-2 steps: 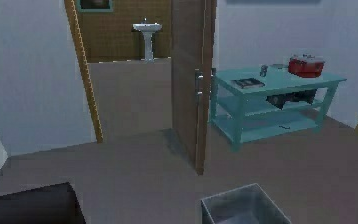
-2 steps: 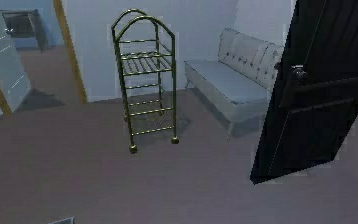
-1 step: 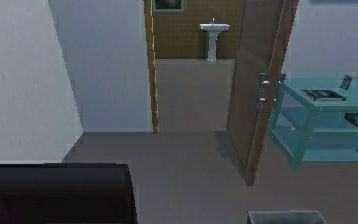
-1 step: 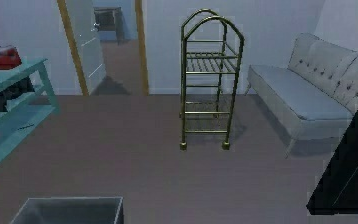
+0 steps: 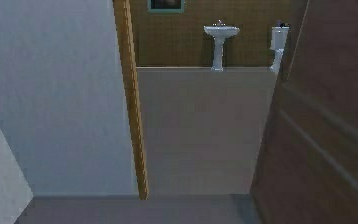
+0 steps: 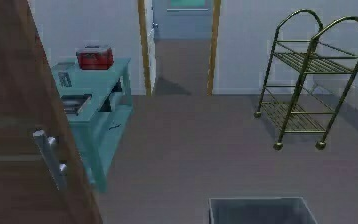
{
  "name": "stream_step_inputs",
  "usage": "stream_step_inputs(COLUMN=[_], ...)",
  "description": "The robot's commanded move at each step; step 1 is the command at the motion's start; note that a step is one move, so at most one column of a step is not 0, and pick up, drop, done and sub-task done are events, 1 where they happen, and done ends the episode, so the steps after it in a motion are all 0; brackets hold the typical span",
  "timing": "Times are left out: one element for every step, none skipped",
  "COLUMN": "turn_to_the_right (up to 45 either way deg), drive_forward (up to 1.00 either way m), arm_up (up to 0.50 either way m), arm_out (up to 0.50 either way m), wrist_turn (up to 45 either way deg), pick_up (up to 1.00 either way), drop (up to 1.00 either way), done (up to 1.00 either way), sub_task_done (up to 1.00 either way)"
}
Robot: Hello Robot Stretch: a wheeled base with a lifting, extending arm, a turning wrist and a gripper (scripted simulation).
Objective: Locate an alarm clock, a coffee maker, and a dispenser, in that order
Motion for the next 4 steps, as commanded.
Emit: stream_step_inputs(turn_to_the_right=[0.0, -3.0, 0.0, -39.0], drive_forward=[1.00, 0.00, 0.40, 0.00], arm_up=[0.00, 0.00, 0.00, 0.00], arm_out=[0.00, 0.00, 0.00, 0.00], wrist_turn=[0.0, 0.0, 0.0, 0.0], pick_up=[0.00, 0.00, 0.00, 0.00], drop=[0.00, 0.00, 0.00, 0.00], done=[0.00, 0.00, 0.00, 0.00], sub_task_done=[0.00, 0.00, 0.00, 0.00])
